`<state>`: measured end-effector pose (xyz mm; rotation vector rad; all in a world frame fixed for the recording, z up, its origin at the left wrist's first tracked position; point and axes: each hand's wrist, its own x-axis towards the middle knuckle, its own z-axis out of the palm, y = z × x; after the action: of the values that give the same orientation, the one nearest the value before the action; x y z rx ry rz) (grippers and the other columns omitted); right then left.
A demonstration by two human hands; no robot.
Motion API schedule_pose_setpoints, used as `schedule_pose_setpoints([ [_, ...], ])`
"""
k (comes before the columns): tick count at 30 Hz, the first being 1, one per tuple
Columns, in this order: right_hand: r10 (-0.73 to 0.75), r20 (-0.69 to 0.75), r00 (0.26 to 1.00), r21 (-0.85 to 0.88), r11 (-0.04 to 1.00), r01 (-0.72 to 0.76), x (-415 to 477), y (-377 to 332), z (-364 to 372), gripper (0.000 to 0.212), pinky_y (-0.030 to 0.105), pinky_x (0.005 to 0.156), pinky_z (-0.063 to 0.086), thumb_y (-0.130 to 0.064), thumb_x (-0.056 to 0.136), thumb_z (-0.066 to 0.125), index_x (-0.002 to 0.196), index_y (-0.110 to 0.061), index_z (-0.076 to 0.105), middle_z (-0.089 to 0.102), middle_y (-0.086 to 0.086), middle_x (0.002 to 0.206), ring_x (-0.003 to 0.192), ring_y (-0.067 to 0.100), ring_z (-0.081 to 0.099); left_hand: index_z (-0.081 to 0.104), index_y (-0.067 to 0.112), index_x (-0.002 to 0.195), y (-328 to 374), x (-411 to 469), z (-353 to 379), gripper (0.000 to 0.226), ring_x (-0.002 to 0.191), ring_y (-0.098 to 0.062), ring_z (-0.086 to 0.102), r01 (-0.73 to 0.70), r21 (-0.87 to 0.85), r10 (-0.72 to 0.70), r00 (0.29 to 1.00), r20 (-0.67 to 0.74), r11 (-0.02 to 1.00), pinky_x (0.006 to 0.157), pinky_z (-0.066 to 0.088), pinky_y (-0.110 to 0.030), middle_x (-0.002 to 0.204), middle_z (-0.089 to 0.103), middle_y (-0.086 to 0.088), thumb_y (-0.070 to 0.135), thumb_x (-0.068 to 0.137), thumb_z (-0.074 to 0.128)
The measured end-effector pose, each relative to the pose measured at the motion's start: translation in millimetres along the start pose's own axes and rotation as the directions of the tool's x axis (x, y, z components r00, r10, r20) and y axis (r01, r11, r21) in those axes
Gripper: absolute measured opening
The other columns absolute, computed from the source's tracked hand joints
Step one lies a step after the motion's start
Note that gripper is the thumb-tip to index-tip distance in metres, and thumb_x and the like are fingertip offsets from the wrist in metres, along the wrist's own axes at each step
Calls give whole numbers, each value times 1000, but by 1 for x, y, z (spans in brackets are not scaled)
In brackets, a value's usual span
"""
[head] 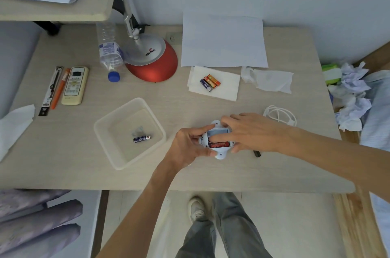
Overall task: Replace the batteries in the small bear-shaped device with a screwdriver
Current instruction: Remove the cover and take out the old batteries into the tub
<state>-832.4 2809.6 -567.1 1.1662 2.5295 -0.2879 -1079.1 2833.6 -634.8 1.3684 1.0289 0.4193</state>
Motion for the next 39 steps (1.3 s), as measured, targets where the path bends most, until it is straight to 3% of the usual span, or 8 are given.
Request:
schedule_pose_setpoints([
  [7, -16, 98, 995, 110, 994, 5, 5, 2, 1, 69, 30, 65, 37, -53, 101, 63, 156, -50, 22, 44, -1, 116, 84, 15, 46, 74, 20, 138, 1, 0, 1, 83, 112, -21, 79, 4, 0, -4, 1000, 7, 1000, 104, 61, -38, 120, 82, 1, -2, 63, 101],
  [12, -35, 66, 997, 144, 989, 25, 3, 6, 8, 70, 29, 62, 42, -53, 101, 63, 156, -52, 20, 42, -2, 113, 83, 17, 51, 74, 21, 139, 1, 0, -1, 82, 112, -21, 78, 6, 8, -6, 1000, 19, 1000, 106, 61, -41, 121, 82, 1, -1, 64, 101],
  [18, 12, 5, 1000, 246, 969, -13, -7, 4, 9, 67, 30, 70, 50, -49, 104, 60, 159, -51, 23, 34, -9, 112, 87, 10, 40, 72, 17, 141, 3, -1, -1, 82, 114, -18, 78, 16, -19, -15, 999, 38, 1000, 106, 60, -39, 123, 81, 1, -1, 66, 100],
  [24, 310, -88, 947, 661, 729, -177, -24, -11, 37, 84, 31, 91, 55, -45, 94, 78, 161, -46, 28, 51, -16, 135, 109, 7, 61, 71, 18, 142, 5, -3, -2, 83, 117, -18, 77, 30, -61, -26, 998, 58, 998, 107, 60, -39, 125, 81, 1, -1, 67, 100],
  [27, 469, -90, 878, 777, 585, -233, -22, -26, 50, 82, 33, 95, 56, -38, 83, 88, 153, -34, 45, 56, -15, 131, 109, 5, 61, 72, 16, 141, 7, -5, -1, 81, 115, -16, 78, 33, -60, -31, 999, 41, 998, 106, 61, -37, 124, 81, 0, -2, 67, 99],
  [32, 588, -142, 797, 831, 508, -227, -10, -39, 62, 63, 34, 87, 56, -26, 76, 92, 133, -21, 66, 63, -8, 116, 98, 10, 63, 81, 28, 127, 10, -7, 1, 64, 121, -16, 73, -32, -24, 31, 999, -40, 999, 106, 58, -38, 127, 77, 7, 12, 70, 102],
  [36, 608, -168, 776, 851, 487, -198, -8, -43, 64, 61, 26, 83, 51, -25, 73, 92, 129, -22, 68, 64, -10, 110, 95, 9, 63, 84, 41, 112, 15, -7, 0, 42, 119, -3, 67, -111, 223, 125, 991, -47, 968, 99, 52, -16, 127, 71, 16, 24, 76, 99],
  [39, 617, -168, 769, 854, 481, -199, -9, -43, 65, 60, 30, 85, 54, -26, 75, 91, 130, -23, 69, 66, -9, 110, 96, 12, 65, 86, 35, 109, 18, -2, 2, 36, 111, 3, 67, -80, 309, 96, 995, -35, 948, 91, 48, -8, 124, 70, 16, 30, 76, 99],
])
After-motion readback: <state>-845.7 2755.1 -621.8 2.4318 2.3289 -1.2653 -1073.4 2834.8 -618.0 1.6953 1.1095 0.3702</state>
